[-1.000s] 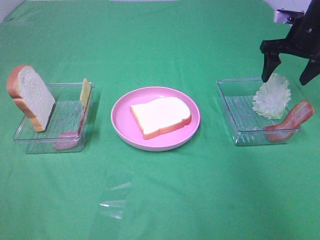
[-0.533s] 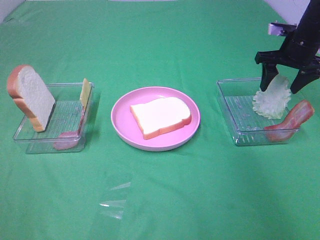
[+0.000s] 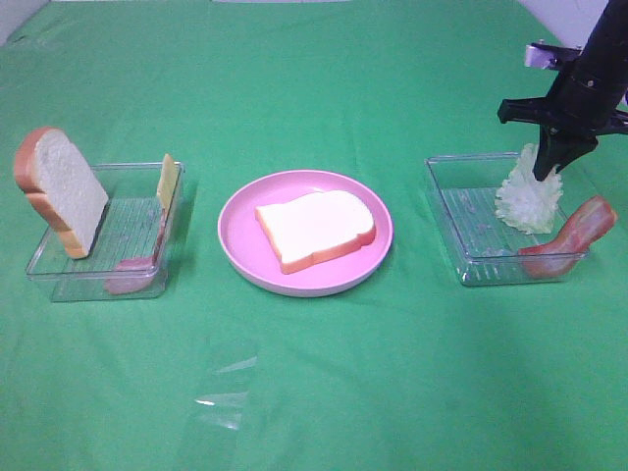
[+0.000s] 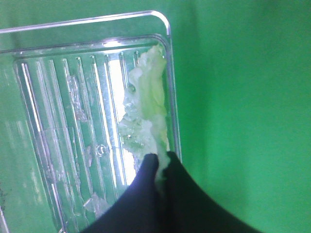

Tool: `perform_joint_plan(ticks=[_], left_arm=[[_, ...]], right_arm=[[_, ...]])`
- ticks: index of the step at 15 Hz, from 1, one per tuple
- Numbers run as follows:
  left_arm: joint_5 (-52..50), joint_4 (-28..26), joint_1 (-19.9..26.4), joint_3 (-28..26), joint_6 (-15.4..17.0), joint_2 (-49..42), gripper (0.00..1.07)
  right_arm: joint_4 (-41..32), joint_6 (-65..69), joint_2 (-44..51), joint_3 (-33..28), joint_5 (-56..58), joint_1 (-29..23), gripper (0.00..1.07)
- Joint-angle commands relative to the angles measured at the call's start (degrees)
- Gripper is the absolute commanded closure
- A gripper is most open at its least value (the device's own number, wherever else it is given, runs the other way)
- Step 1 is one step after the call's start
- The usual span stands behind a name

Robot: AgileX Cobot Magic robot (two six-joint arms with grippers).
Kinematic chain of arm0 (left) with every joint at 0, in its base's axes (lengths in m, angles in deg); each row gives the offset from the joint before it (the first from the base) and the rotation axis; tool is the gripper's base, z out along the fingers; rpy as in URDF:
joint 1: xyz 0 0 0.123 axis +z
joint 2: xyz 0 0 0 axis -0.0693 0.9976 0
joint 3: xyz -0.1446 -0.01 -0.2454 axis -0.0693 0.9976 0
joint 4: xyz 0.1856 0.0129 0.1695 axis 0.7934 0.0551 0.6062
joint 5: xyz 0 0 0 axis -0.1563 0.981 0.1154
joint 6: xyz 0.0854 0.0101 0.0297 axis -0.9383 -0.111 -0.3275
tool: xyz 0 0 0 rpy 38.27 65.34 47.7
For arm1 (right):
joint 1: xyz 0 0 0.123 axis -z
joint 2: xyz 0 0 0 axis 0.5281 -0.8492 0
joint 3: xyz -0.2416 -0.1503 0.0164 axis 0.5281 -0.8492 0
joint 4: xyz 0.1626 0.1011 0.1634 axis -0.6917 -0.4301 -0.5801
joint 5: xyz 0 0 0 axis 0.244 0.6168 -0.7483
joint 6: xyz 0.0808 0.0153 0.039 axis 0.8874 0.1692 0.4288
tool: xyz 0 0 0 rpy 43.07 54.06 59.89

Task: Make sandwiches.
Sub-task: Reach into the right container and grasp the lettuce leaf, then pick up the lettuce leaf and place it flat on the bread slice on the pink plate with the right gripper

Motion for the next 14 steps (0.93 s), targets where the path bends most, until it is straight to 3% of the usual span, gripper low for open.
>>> perform_joint_plan(ticks=[1, 3, 8, 10, 14], left_arm=[[-0.3, 0.0, -0.1, 0.1, -0.2, -0.8, 0.07], [-0.3, 0.0, -0.1, 0.1, -0.2, -0.8, 0.07], [-0.3, 0.0, -0.1, 0.1, -0.2, -0.8, 0.07], [-0.3, 0.0, -0.1, 0.1, -0.2, -0.8, 0.07], [-0.3, 0.0, -0.1, 0.1, -0.2, -0.8, 0.07]], right_arm=[[-0.5, -0.6, 0.7, -0.4, 0.7, 0.1, 1.07], [-1.4, -0.6, 2.1, -0.4, 0.7, 0.1, 1.07], [-7.7, -0.7, 9.9, 7.7, 8.0, -0.7, 1.07], [-8.4, -0.7, 12.1, 8.1, 7.9, -1.5, 1.07], [-8.9, -0.6, 13.5, 8.1, 8.0, -7.4, 1.07]])
